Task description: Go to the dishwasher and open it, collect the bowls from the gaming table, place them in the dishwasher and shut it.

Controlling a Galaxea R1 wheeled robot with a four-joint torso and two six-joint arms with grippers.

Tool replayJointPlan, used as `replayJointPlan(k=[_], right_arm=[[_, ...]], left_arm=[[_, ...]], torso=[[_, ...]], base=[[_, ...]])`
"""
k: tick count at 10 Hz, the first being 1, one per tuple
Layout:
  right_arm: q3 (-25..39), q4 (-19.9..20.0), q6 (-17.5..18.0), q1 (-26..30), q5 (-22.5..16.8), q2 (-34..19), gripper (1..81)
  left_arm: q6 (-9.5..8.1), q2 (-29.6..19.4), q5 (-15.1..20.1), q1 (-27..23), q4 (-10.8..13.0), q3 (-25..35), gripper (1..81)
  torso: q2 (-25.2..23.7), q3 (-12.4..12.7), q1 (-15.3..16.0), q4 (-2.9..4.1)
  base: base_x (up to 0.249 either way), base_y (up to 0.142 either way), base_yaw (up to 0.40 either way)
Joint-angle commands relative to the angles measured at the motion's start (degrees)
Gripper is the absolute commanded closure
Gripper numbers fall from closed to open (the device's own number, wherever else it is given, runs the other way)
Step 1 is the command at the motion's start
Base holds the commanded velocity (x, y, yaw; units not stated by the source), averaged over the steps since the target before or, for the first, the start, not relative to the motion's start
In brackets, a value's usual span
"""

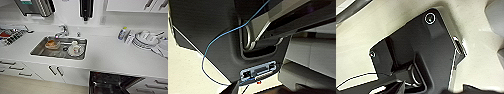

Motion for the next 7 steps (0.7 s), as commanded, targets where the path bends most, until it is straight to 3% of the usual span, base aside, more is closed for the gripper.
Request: replayJointPlan(k=[1, 2, 3, 4, 7], right_arm=[[4.90, -0.64, 1.00, 4.44, -0.33, -4.22, 1.0], [6.31, -0.55, 1.97, 5.85, -0.33, -4.49, 1.0], [6.92, -0.46, 2.05, 7.25, -0.33, -4.31, 1.0], [7.36, -0.38, 2.05, 8.13, -0.42, -4.14, 1.0], [7.10, -0.55, 2.05, 8.84, -0.69, -3.52, 1.0]], left_arm=[[0.48, -0.50, 1.96, 1.29, 0.75, 0.07, 1.0], [0.48, -0.50, 1.96, 1.29, 0.75, 0.07, 1.0], [0.48, -0.67, 1.96, 1.29, 0.75, 0.07, 1.0], [0.48, -0.94, 1.96, 1.29, 0.66, 0.07, 1.0], [0.39, -1.29, 1.96, 1.38, 0.31, 0.07, 1.0]], torso=[[-5.51, 0.00, 3.57, 0.00], [-7.39, 0.00, 4.76, 0.00], [-15.24, 0.02, 9.79, 0.00], [-11.79, 0.02, 7.54, 0.00], [-17.82, 0.07, 11.35, 0.00]], base=[[0.000, 0.000, 0.000], [0.000, 0.000, 0.000], [0.000, 0.000, 0.000], [0.000, 0.000, 0.000], [0.000, 0.000, 0.000]])
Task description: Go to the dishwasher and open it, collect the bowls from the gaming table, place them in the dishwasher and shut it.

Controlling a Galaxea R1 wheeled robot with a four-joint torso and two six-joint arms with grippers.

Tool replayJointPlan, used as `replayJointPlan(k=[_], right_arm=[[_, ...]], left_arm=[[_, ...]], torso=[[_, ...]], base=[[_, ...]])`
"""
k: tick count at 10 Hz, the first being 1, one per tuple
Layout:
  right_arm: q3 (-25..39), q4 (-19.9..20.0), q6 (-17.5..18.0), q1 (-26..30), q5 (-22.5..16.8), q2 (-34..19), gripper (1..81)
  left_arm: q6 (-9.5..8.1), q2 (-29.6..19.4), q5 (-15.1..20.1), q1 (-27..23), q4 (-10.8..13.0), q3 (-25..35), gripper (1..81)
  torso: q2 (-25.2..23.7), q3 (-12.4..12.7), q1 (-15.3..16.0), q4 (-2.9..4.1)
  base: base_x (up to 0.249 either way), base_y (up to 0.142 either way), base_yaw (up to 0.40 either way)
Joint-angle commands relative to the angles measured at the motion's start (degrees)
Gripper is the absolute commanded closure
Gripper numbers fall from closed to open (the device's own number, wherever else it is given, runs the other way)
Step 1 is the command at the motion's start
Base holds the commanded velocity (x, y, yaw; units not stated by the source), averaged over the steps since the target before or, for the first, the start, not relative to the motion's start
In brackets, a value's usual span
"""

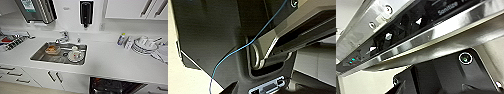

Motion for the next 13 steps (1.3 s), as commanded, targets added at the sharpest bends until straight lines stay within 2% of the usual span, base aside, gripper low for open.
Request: replayJointPlan(k=[1, 4, 5, 6, 9, 10, 11, 12, 13], right_arm=[[0.84, -0.69, 0.25, 1.84, -2.45, -2.25, 1.0], [1.02, -0.69, 0.42, 3.51, -1.49, -0.05, 1.0], [1.71, -0.60, 1.90, 4.48, 1.48, 0.13, 1.0], [2.33, -0.69, 3.23, 5.88, 3.26, 0.04, 1.0], [3.12, -1.04, 8.15, 11.50, 8.70, -0.40, 1.0], [4.61, -1.21, 10.08, 13.87, 8.97, -1.45, 1.0], [6.73, -1.13, 11.93, 16.08, 10.47, -2.77, 1.0], [10.80, -1.39, 15.75, 18.35, 13.34, -5.72, 1.0], [14.50, -1.47, 17.37, 19.33, 15.01, -8.62, 1.0]], left_arm=[[0.39, -0.49, 1.96, 0.70, 0.31, 0.09, 1.0], [0.48, -0.75, 1.96, 0.78, 0.40, 0.09, 1.0], [0.39, -0.84, 2.04, 0.78, 0.49, 0.09, 1.0], [0.39, -1.02, 2.04, 0.78, 0.75, 0.09, 1.0], [0.39, -1.10, 2.31, 1.05, 0.75, 0.09, 1.0], [0.48, -1.11, 2.31, 1.05, 0.75, 0.09, 1.0], [0.57, -1.02, 2.31, 1.13, 0.84, 0.09, 1.0], [0.74, -0.76, 2.31, 1.14, 0.84, 0.09, 1.0], [0.75, -0.66, 2.40, 1.05, 0.93, 0.09, 1.0]], torso=[[-5.53, 0.00, 3.58, 0.00], [-11.57, 0.02, 7.37, 0.00], [-13.51, 0.04, 8.61, 0.00], [-9.79, 0.04, 6.17, 0.00], [-12.09, 0.06, 7.65, 0.00], [-11.96, 0.06, 7.59, 0.00], [-11.89, 0.06, 7.59, 0.00], [-11.91, 0.06, 7.59, 0.00], [-11.91, 0.06, 7.59, 0.00]], base=[[0.000, 0.000, 0.000], [0.000, 0.000, 0.000], [0.000, 0.000, 0.000], [0.000, 0.000, 0.000], [0.000, 0.000, 0.000], [0.000, 0.000, 0.000], [0.000, 0.000, 0.000], [0.000, 0.000, 0.000], [0.000, 0.000, 0.000]])
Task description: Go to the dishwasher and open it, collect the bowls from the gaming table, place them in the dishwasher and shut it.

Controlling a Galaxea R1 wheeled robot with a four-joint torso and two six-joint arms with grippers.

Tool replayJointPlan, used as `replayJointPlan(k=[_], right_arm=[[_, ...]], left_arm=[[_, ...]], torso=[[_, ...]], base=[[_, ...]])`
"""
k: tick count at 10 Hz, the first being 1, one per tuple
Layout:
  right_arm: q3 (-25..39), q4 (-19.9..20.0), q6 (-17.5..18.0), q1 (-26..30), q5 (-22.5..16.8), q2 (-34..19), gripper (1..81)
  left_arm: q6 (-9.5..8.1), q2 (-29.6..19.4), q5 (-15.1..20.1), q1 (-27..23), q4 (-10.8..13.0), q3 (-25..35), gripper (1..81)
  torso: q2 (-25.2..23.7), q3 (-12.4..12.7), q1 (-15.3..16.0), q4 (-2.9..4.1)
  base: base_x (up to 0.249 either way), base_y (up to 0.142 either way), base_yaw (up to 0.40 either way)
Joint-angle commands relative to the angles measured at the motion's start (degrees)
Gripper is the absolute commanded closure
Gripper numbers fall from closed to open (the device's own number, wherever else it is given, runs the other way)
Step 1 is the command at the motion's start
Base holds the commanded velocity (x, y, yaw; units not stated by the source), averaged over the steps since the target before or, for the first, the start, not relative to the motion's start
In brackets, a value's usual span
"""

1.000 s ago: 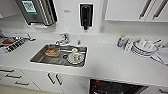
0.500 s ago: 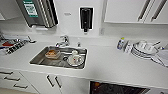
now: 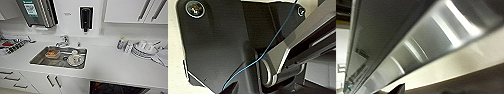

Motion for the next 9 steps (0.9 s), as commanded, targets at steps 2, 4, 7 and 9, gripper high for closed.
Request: replayJointPlan(k=[2, 4, 7, 9], right_arm=[[19.81, -1.69, 7.17, 6.96, 18.32, -19.03, 1.0], [19.67, -6.88, 6.64, -2.18, 19.38, -25.53, 1.0], [0.74, -7.06, 6.64, -17.22, 17.97, -20.27, 1.0], [-17.60, -9.05, 7.43, -23.01, 17.88, -10.67, 1.0]], left_arm=[[0.57, 0.48, 2.18, 0.06, 1.66, 0.09, 1.0], [0.57, 0.83, 2.18, -0.02, 2.27, 0.01, 1.0], [-0.13, 0.57, 2.35, -0.11, 0.95, -0.26, 1.0], [-0.13, 1.44, 4.35, -0.55, -2.54, -0.35, 1.0]], torso=[[0.00, 0.00, 0.00, 0.00], [0.00, 0.00, 0.04, 0.00], [0.00, 0.00, 0.04, 0.00], [0.00, 0.00, 0.04, 0.00]], base=[[0.000, 0.000, 0.000], [0.000, 0.000, 0.000], [0.000, 0.000, 0.000], [0.000, 0.000, 0.000]])
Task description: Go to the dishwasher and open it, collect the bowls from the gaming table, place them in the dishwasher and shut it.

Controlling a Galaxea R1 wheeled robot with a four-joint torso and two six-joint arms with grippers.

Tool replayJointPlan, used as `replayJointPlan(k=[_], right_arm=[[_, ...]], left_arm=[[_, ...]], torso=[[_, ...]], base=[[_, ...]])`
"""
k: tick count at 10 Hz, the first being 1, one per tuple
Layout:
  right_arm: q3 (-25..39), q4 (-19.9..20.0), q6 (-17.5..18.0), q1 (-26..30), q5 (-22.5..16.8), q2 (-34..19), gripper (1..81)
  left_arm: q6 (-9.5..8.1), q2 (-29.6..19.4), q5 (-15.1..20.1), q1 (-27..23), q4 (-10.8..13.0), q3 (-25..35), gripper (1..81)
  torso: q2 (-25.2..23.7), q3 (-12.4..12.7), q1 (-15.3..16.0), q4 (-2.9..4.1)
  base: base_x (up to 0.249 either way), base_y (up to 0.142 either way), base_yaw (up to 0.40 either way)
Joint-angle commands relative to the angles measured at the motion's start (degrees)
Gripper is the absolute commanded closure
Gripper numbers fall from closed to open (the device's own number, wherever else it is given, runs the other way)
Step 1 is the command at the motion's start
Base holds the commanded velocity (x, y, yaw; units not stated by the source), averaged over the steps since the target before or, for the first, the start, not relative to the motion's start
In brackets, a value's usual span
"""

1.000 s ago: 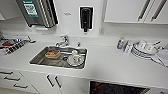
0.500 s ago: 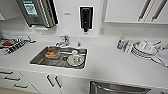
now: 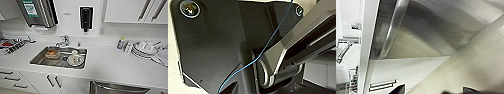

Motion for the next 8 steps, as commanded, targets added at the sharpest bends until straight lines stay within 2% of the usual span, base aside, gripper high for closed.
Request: replayJointPlan(k=[1, 4, 5, 8], right_arm=[[-39.82, -8.47, 2.07, -18.22, 1.85, 13.26, 1.0], [-54.72, -13.41, 1.98, -21.22, -1.85, 25.24, 1.0], [-60.00, -16.57, 2.07, -21.67, -2.55, 29.91, 1.0], [-69.86, -22.64, 1.98, -23.07, -6.15, 39.50, 1.0]], left_arm=[[0.12, 0.68, 5.36, -0.59, -2.59, -0.04, 1.0], [0.12, 1.04, 5.82, -0.59, -2.59, -0.04, 1.0], [0.20, 1.04, 5.82, -0.59, -2.50, -0.04, 1.0], [0.20, 0.95, 5.82, -0.59, -2.50, -0.04, 1.0]], torso=[[0.00, 0.00, 0.00, 0.00], [0.00, 0.00, 0.00, 0.00], [-0.02, 0.02, 0.00, 0.00], [-0.02, 0.05, 0.00, 0.00]], base=[[0.000, 0.000, 0.000], [0.000, 0.000, 0.000], [0.000, 0.000, 0.000], [0.000, 0.000, 0.000]])
